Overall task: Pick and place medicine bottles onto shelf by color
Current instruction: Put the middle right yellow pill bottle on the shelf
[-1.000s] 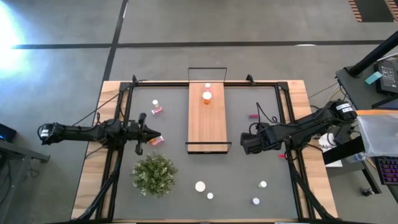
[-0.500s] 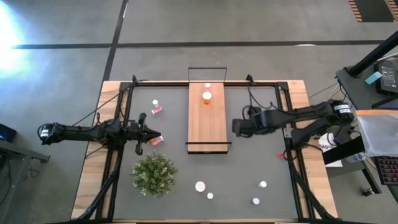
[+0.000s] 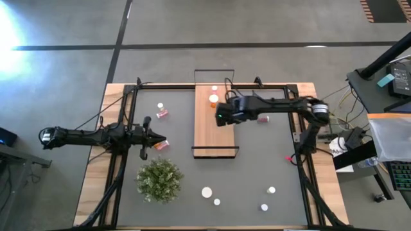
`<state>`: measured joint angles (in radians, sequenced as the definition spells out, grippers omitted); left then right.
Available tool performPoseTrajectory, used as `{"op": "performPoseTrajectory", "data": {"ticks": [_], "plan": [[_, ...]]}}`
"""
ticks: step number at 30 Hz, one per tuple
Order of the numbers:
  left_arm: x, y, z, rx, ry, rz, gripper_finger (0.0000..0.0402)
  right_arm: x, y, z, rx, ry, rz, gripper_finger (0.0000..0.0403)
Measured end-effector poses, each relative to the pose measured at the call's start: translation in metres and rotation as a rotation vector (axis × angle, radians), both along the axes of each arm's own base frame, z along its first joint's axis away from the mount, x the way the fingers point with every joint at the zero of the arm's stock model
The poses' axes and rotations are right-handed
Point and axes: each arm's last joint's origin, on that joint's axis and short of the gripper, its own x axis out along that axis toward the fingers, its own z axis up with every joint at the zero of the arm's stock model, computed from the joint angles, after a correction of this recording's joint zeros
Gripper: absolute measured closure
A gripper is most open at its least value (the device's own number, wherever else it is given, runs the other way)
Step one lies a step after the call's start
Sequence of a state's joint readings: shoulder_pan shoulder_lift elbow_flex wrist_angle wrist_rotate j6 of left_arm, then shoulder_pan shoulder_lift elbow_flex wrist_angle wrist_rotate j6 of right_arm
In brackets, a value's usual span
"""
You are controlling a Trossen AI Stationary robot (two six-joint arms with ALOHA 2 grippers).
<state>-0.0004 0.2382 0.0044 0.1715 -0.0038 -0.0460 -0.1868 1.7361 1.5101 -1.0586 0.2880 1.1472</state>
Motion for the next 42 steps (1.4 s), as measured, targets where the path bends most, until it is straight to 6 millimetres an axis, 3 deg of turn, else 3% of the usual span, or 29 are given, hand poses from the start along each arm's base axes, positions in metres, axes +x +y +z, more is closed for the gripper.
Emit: {"op": "performPoseTrajectory", "data": {"ticks": [8,16,28,42], "plan": [[0.0,0.0,0.0,0.0,0.0,0.0,0.0402,0.045,-0.012,-0.003,-0.004,-0.042,-0.001,0.03],[0.0,0.0,0.0,0.0,0.0,0.0,0.0402,0.072,-0.024,-0.009,-0.01,-0.05,0.014,0.0299],[0.0,0.0,0.0,0.0,0.0,0.0,0.0402,0.079,-0.052,-0.015,0.041,-0.03,0.014,0.0298],[0.0,0.0,0.0,0.0,0.0,0.0,0.0402,0.078,-0.053,-0.015,0.052,-0.036,0.015,0.0297]]}}
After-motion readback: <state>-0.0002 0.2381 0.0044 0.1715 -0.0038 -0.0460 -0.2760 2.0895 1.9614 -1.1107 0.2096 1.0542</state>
